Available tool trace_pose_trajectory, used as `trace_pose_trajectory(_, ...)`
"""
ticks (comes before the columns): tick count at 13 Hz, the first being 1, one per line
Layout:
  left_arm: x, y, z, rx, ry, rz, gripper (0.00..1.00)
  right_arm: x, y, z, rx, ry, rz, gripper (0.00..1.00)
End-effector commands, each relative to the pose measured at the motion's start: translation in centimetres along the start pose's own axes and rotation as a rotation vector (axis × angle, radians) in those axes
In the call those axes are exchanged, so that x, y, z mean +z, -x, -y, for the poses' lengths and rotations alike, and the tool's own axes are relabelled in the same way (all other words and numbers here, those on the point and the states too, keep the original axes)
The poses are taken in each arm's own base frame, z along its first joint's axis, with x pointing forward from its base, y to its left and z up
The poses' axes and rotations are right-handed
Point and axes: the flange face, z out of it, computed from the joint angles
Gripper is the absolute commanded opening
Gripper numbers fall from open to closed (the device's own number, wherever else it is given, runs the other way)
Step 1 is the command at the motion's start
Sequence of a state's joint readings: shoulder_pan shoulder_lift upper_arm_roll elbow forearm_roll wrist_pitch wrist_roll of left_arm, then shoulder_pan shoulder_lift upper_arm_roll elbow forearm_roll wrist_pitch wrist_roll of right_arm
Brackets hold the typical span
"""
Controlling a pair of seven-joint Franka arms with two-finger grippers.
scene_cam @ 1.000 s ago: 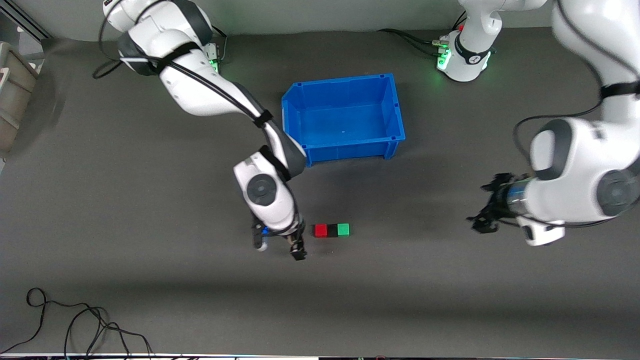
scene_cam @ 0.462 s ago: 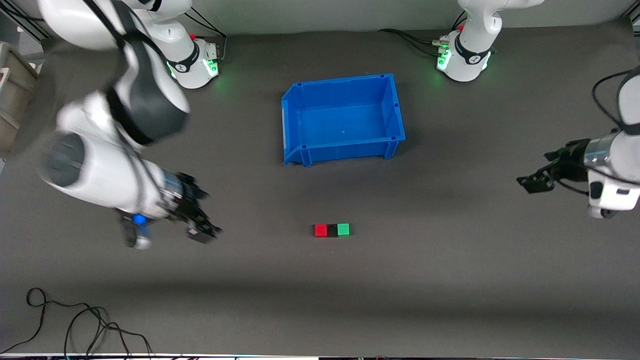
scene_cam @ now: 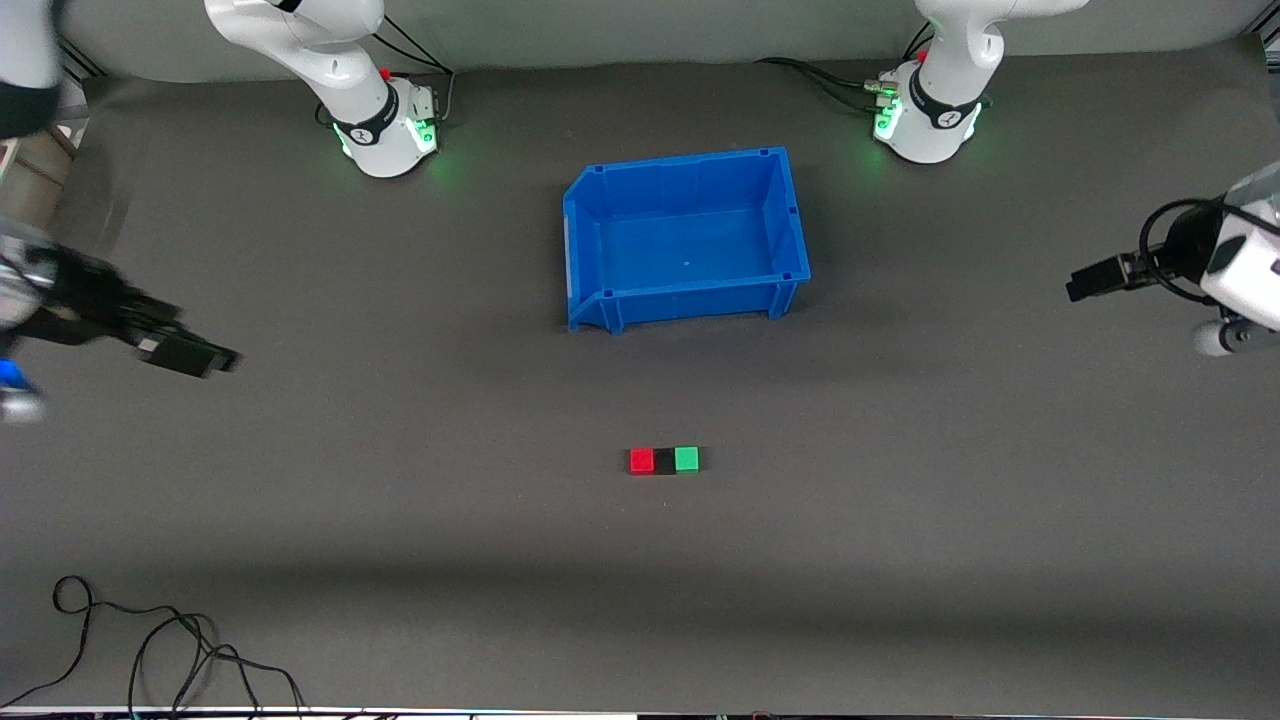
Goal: Attach green and red cubes to black cube
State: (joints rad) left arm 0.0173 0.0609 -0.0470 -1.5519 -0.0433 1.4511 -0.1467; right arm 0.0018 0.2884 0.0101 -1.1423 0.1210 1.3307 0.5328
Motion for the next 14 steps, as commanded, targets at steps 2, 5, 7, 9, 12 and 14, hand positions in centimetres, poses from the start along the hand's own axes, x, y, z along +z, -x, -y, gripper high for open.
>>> trace_pose_trajectory(2,-1.5,1.2,-0.5,0.147,-0.017,-0.094,1.0,0.0,-1.3,-3.9,-0.334,0.113,-0.04,1.0)
trace_pose_trajectory(5,-2.0,2.0,-0.7,0.154,-0.015,-0.153,1.0,1.2,-1.6,-4.0,-0.366,0.127,-0.089,0.99)
trace_pose_trajectory(7,-1.9,1.9,-1.4,0.166,-0.015,-0.158,1.0,2.0,-1.2,-4.1,-0.374,0.115,-0.125,0.99)
trace_pose_trajectory(9,-2.4,1.4,-1.2,0.162,-0.011,-0.171,1.0,3.2,0.3,-3.6,-0.401,0.109,-0.151,0.99)
trace_pose_trajectory(12,-2.7,0.3,-2.0,0.175,-0.01,-0.177,1.0,4.9,2.5,-4.7,-0.414,0.104,-0.199,0.99)
trace_pose_trajectory(14,-2.9,0.2,-1.9,0.172,-0.01,-0.186,1.0,5.1,3.2,-5.4,-0.412,0.098,-0.207,0.99)
